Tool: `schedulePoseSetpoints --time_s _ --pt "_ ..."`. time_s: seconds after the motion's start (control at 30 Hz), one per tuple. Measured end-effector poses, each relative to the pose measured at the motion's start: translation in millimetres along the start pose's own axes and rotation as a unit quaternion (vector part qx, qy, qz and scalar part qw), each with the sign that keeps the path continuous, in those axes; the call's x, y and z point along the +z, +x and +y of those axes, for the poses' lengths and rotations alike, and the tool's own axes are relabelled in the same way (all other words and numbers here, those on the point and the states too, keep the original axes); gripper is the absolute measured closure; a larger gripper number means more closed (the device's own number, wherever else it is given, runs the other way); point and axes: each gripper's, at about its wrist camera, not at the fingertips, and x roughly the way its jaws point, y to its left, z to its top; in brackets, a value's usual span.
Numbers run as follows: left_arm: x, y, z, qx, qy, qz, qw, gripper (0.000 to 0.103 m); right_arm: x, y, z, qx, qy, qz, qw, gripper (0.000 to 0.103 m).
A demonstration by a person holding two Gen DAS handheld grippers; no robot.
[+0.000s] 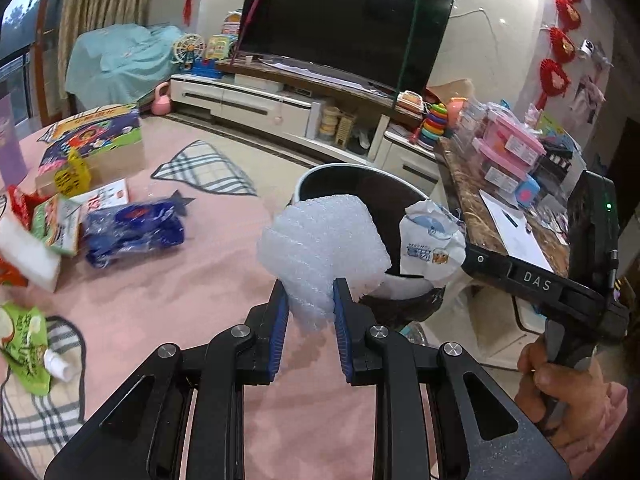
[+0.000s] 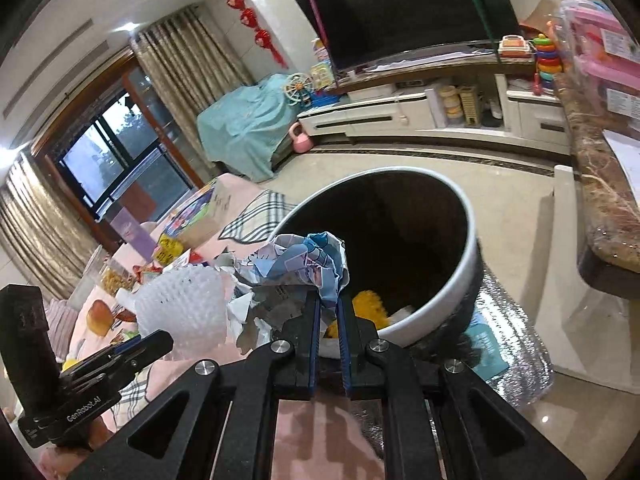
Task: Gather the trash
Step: 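Carry both items over the bin and open both tools to release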
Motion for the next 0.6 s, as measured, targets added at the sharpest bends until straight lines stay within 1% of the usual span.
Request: schedulePoseSetpoints --time_s 0.33,0.6 --pt "16 19 -17 -0.001 0.022 0.008 0.9997 0.083 13 0 -25 -0.017 0.011 -0.006 1.0 0.095" --pt "26 38 -28 -0.001 0.029 0.019 0.9994 0.082 23 7 -35 -0.027 0.013 -0.003 1.0 0.094"
